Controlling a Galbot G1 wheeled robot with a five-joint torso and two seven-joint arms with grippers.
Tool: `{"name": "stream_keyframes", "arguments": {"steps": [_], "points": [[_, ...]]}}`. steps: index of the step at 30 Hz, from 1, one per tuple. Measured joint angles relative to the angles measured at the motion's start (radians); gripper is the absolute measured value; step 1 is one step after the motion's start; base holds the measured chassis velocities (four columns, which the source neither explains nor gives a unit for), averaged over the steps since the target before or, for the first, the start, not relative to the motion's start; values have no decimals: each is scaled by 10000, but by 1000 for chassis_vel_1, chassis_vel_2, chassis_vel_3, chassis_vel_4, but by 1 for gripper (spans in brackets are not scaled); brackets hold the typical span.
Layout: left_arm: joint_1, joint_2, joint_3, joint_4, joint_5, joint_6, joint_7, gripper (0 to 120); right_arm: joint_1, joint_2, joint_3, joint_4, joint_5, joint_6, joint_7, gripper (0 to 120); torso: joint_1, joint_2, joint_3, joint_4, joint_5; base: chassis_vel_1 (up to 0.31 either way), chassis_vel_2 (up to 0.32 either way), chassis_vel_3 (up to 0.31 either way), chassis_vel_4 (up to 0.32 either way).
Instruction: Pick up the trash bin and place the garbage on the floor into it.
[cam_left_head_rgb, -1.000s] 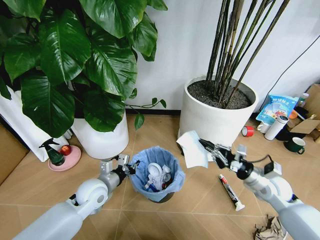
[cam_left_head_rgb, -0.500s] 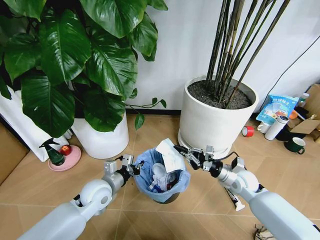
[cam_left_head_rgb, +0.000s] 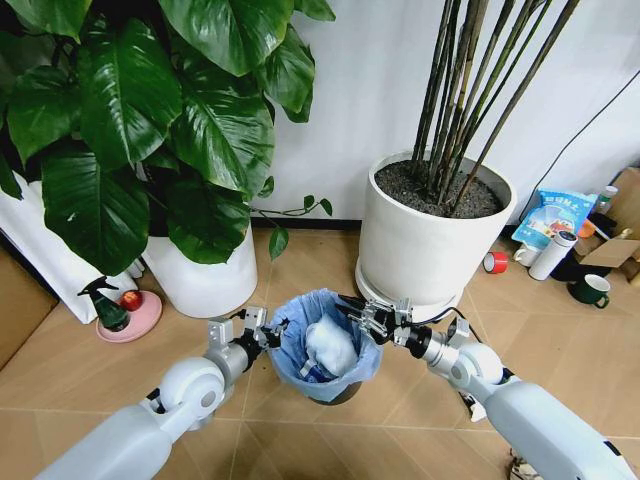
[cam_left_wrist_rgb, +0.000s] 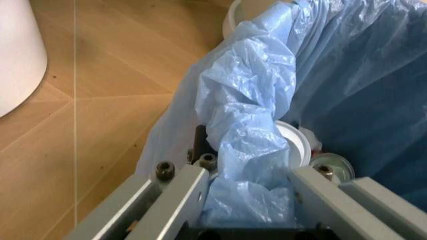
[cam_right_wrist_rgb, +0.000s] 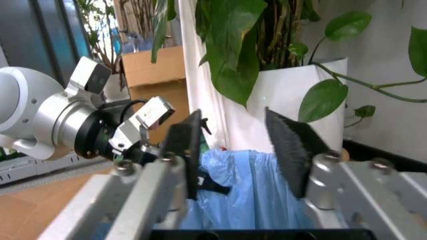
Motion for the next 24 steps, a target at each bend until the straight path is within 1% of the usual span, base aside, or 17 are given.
{"name": "stream_keyframes", "arguments": {"steps": [1,3,4,5,8,9,10,12,13,14,15,16,17,19,20,22,24], "points": [[0,0,0,0,0,0,0,1,0,0,0,0,0,0,0,41,0,0,0,0,0,0,0,0,0],[56,-4,-65,-1,0,3,-20,1,31,35,87,46,72,0,123,51,0,0,0,0,1,0,0,0,0],[86,0,-94,-1,0,4,-27,1,29,45,143,76,90,2,186,54,0,0,0,0,1,0,0,0,0],[86,0,-94,-1,0,4,-27,1,29,45,143,76,90,2,186,54,0,0,0,0,1,0,0,0,0],[428,139,-449,-2,37,8,-36,1,-394,-31,1024,301,-49,-57,1059,71,0,0,0,6,3,0,0,0,0],[506,163,-540,-8,53,9,-39,1,-630,-103,1336,312,-162,-121,1309,74,0,0,-1,6,1,0,0,0,0],[506,163,-540,-8,53,9,-39,1,-630,-103,1336,312,-162,-121,1309,74,0,0,-1,6,1,0,0,0,0],[705,233,-772,-109,74,10,-38,1,-1428,-290,2227,269,-604,-239,1893,82,0,0,0,6,-2,0,0,0,0],[769,289,-863,-178,73,10,-36,1,-1888,-344,2612,271,-843,-327,2189,88,0,0,-1,2,-2,0,0,0,0],[858,367,-997,-259,70,10,-33,1,-2585,-365,3119,350,-1334,-547,2901,93,0,0,-1,-8,3,0,0,0,0],[858,367,-997,-259,70,10,-33,1,-2585,-365,3119,350,-1334,-547,2901,93,0,0,-1,-8,3,0,0,0,0],[961,425,-1158,-322,65,10,-29,1,-3224,-338,3546,501,-1718,-732,3590,98,0,0,-1,-5,6,0,0,0,0],[1057,482,-1294,-378,65,9,-22,1,-3752,-270,3860,611,-2086,-872,4140,98,-2,1,-3,-10,0,0,0,0,0],[1105,513,-1351,-404,65,6,-14,1,-4023,-217,4036,646,-2296,-939,4382,100,-1,0,-2,-14,0,0,0,0,0],[1230,596,-1452,-460,66,4,3,1,-4416,-115,4305,682,-2734,-1000,4783,100,-1,0,-2,-3,5,0,0,0,0],[1414,736,-1624,-579,76,-18,27,1,-4939,103,4707,537,-3316,-1066,5329,100,-2,0,-2,2,-1,0,0,0,0],[1485,784,-1685,-619,82,-22,30,1,-5060,191,4818,396,-3440,-1107,5496,100,-2,0,-2,3,1,0,0,0,0]]}}
